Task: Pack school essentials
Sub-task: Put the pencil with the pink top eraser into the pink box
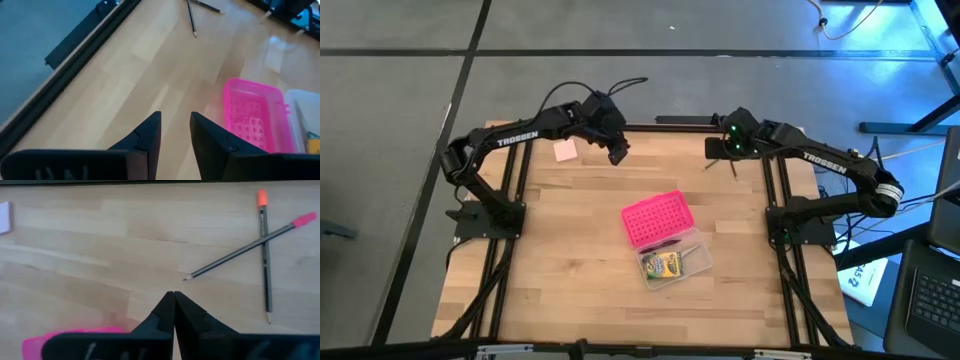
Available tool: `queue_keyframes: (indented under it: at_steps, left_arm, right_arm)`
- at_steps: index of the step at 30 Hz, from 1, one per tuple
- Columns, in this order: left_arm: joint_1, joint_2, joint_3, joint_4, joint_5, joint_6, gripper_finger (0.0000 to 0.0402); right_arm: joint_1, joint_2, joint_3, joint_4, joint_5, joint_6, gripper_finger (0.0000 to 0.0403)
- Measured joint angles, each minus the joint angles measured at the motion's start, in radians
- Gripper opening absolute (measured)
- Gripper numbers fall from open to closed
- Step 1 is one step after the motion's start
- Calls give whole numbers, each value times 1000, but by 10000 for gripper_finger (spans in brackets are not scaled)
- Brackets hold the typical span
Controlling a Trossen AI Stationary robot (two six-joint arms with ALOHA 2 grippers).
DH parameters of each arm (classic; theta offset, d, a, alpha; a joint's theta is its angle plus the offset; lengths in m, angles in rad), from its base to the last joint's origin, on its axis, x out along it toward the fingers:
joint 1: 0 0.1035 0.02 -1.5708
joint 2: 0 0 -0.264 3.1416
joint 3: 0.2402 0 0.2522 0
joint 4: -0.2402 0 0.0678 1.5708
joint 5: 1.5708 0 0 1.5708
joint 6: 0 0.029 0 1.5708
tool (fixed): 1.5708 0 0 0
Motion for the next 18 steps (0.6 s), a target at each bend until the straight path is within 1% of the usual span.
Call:
queue_keyframes:
  at_steps: [4, 6, 8, 10, 13, 16, 18]
  left_arm:
    - [16, 1, 13, 10, 9, 99, 96]
    - [17, 1, 13, 11, 41, 185, 96]
    - [18, 1, 13, 29, 57, 236, 96]
    - [22, 5, 13, 62, 57, 251, 96]
    - [31, 9, 23, 84, 67, 252, 96]
    - [31, 18, 69, 96, 80, 259, 96]
    - [30, 32, 114, 75, 90, 280, 96]
  right_arm:
    - [-25, 12, 0, -4, -49, 50, 10]
    - [-26, 12, 0, -1, -56, 121, 10]
    - [-26, 12, 0, -2, -60, 193, 11]
    - [-26, 12, 0, -2, -57, 231, 11]
    - [-26, 12, 0, -2, -56, 235, 11]
    - [-26, 12, 0, -2, -56, 235, 11]
    - [-26, 12, 0, -2, -56, 235, 11]
